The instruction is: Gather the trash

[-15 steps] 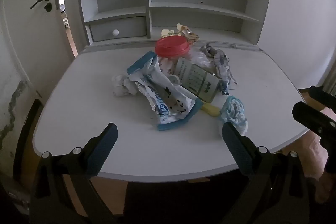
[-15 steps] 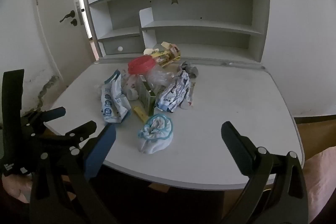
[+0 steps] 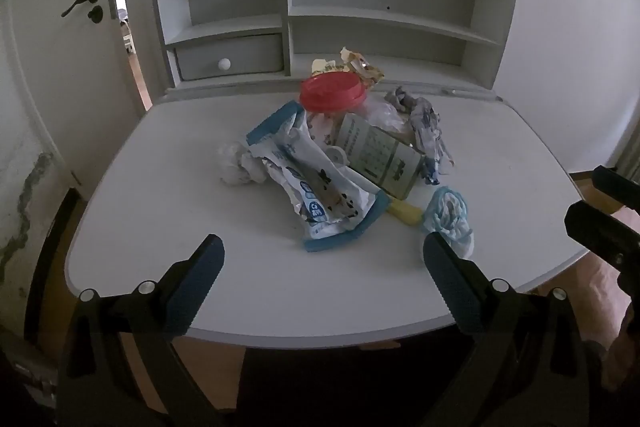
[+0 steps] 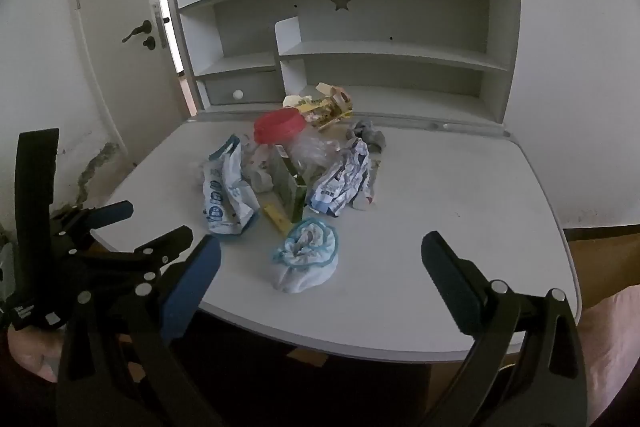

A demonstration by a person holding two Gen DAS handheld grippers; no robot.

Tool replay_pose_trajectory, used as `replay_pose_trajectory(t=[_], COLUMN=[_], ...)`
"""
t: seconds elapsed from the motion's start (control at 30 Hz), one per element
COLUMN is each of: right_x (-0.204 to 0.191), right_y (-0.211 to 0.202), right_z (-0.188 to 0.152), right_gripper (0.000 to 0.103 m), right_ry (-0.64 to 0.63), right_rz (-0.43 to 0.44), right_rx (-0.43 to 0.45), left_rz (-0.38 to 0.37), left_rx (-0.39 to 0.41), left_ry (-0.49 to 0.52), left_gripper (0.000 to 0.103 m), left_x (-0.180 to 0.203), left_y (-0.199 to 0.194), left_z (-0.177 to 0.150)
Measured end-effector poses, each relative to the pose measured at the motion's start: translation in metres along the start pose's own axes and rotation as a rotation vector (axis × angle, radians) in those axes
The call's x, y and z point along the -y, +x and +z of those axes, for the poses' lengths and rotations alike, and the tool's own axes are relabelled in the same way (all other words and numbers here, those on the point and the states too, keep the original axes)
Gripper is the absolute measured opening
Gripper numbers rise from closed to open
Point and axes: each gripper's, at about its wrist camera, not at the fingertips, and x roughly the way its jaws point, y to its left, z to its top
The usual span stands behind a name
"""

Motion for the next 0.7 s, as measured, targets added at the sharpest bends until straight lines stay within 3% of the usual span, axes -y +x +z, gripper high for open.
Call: replay_pose_trajectory(t=[0.7], right_x=[-0.0036], right_y=[-0.0038], right_z=[0.0006], right_gripper=[0.097], right_ry=[-0.005], right_rz=[0.004], right_rx=[0.009], left_rz=[0.004], left_rx=[-0.002], left_ry=[-0.01], left_gripper=[0.097], left_x=[-0.0011], left_y=[-0.0039], left_z=[0.0044])
